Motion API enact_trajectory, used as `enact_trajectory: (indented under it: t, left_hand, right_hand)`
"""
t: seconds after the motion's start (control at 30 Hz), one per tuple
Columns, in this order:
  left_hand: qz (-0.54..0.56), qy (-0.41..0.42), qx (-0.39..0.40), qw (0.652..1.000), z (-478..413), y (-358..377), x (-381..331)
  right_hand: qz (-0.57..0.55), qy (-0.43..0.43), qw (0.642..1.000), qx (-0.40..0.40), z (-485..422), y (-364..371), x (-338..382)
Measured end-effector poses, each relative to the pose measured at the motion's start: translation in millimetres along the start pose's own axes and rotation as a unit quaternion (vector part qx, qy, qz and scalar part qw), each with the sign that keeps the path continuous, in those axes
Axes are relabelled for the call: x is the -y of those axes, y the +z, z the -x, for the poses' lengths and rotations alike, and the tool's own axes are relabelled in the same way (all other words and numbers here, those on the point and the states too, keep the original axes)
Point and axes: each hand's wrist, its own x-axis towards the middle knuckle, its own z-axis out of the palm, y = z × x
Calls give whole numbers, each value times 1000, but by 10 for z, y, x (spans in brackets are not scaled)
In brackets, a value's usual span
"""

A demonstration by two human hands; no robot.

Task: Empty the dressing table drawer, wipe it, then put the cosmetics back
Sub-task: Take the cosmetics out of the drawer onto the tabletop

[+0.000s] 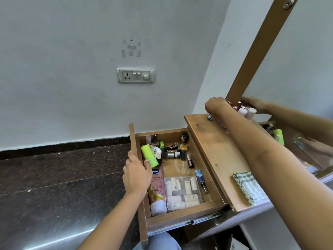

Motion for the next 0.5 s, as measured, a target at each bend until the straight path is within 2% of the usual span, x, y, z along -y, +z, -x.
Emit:
enact_trajectory:
  t: [0.5]
  left_hand:
    - [1,8,-6,1000,-40,60,55]
  right_hand:
    - [-7,58,998,0,-219,67,-72]
